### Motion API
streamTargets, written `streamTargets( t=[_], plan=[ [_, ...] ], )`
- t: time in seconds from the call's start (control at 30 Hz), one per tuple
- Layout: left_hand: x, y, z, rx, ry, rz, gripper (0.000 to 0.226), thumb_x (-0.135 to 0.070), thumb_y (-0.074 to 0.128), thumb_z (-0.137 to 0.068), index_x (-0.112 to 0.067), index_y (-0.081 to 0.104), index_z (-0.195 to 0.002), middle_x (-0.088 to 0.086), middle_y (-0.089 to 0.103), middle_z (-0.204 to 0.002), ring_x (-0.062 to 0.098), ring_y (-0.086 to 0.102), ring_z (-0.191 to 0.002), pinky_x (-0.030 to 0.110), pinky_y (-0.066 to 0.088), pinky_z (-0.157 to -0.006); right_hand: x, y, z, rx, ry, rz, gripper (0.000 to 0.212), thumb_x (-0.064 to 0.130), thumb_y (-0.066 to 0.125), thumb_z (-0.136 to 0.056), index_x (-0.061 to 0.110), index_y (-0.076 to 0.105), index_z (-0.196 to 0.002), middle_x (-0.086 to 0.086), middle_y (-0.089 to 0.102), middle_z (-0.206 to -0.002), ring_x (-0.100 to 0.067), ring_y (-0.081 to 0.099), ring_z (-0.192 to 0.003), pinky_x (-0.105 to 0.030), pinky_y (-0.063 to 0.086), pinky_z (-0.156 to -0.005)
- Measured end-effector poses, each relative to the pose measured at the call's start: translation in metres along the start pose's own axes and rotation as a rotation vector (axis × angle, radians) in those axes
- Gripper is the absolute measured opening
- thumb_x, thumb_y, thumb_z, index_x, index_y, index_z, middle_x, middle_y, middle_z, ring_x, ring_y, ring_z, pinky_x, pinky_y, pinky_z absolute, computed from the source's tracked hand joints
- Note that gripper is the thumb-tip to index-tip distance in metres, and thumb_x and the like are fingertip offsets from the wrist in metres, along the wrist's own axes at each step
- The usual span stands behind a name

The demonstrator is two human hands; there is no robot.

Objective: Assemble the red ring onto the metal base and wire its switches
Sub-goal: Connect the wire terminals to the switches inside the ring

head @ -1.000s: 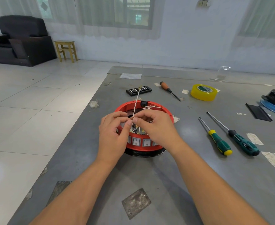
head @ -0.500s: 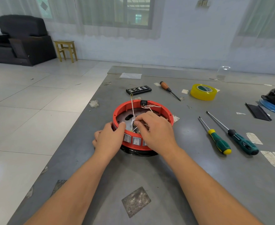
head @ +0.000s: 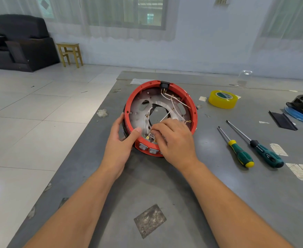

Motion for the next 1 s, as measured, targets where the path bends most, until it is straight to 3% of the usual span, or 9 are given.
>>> streamTargets(
  t=[0.13,0.3,0.37,0.43,0.57,0.67,0.8,0.9,1.0],
  plan=[
    [0.003,0.003,0.001,0.061,-0.043,0.161,0.081,-0.023,0.090,-0.080,-0.044,0.052,-0.148,0.008,0.062,-0.143,0.023,0.067,-0.126,0.051,0.058,-0.102,-0.001,0.001,-0.001,0.025,0.012,0.005,0.013,0.024,0.064,-0.098,0.017,0.075,-0.098,0.002,0.069,-0.094,-0.021,0.061,-0.084,-0.039,0.048,-0.073],
    [0.005,0.005,0.002,0.038,-0.101,0.216,0.109,-0.022,0.087,-0.073,-0.044,0.025,-0.161,-0.004,0.052,-0.143,0.014,0.074,-0.110,0.053,0.064,-0.084,-0.013,0.002,-0.013,0.174,0.194,-0.194,0.010,0.028,0.067,-0.096,0.023,0.076,-0.099,0.010,0.066,-0.091,-0.013,0.061,-0.088,-0.038,0.052,-0.079],
    [0.008,0.004,0.002,0.030,-0.148,0.218,0.118,-0.025,0.089,-0.068,-0.040,0.020,-0.163,-0.009,0.049,-0.146,0.015,0.073,-0.113,0.055,0.065,-0.079,-0.018,0.003,-0.016,0.277,0.306,-0.300,0.009,0.029,0.068,-0.095,0.029,0.076,-0.098,0.014,0.066,-0.090,-0.008,0.061,-0.087,-0.034,0.052,-0.081],
    [0.009,0.001,0.000,0.051,-0.165,0.208,0.114,-0.026,0.091,-0.066,-0.033,0.029,-0.161,-0.008,0.050,-0.148,0.022,0.070,-0.120,0.059,0.064,-0.079,-0.022,0.000,-0.020,0.303,0.407,-0.404,0.007,0.028,0.071,-0.093,0.030,0.077,-0.096,0.010,0.070,-0.089,-0.008,0.064,-0.084,-0.030,0.053,-0.080],
    [0.010,-0.002,-0.002,0.110,-0.149,0.186,0.098,-0.023,0.099,-0.068,-0.026,0.045,-0.149,-0.005,0.054,-0.146,0.024,0.074,-0.113,0.064,0.062,-0.080,-0.023,-0.006,-0.025,0.360,0.524,-0.558,0.006,0.021,0.077,-0.090,0.027,0.077,-0.092,0.006,0.074,-0.083,-0.002,0.066,-0.073,-0.016,0.053,-0.067],
    [0.014,-0.005,-0.004,0.127,-0.156,0.201,0.100,-0.027,0.099,-0.061,-0.031,0.046,-0.145,-0.005,0.055,-0.143,0.023,0.075,-0.112,0.063,0.062,-0.080,-0.020,-0.005,-0.024,0.419,0.553,-0.545,0.003,0.022,0.078,-0.088,0.023,0.076,-0.090,0.004,0.074,-0.081,0.001,0.063,-0.067,-0.014,0.051,-0.064],
    [0.022,-0.005,-0.005,0.173,-0.195,0.239,0.093,-0.025,0.098,-0.061,-0.043,0.046,-0.136,0.009,0.063,-0.138,0.039,0.074,-0.110,0.059,0.063,-0.080,-0.018,-0.002,-0.020,0.456,0.561,-0.496,0.004,0.025,0.079,-0.087,0.026,0.077,-0.083,0.008,0.071,-0.072,0.002,0.060,-0.060,-0.013,0.048,-0.059],
    [0.025,-0.005,-0.005,0.209,-0.208,0.255,0.092,-0.022,0.096,-0.064,-0.043,0.041,-0.136,0.012,0.069,-0.134,0.041,0.075,-0.107,0.057,0.063,-0.079,-0.018,0.001,-0.020,0.469,0.566,-0.511,0.008,0.027,0.079,-0.086,0.029,0.077,-0.079,0.005,0.071,-0.072,-0.001,0.058,-0.059,-0.013,0.046,-0.057],
    [0.025,-0.004,-0.004,0.225,-0.206,0.256,0.092,-0.022,0.095,-0.066,-0.042,0.040,-0.136,0.011,0.071,-0.131,0.040,0.075,-0.106,0.056,0.063,-0.080,-0.016,0.003,-0.019,0.476,0.556,-0.494,0.018,0.027,0.079,-0.086,0.034,0.073,-0.071,0.014,0.065,-0.062,0.002,0.054,-0.053,-0.010,0.041,-0.053]
  ],
)
Point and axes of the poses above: each hand's wrist, its own z-axis away from the middle knuckle, its own y-axis out of the palm, x = y × z, the point moved 6 cm from there along -z, towards the middle knuckle
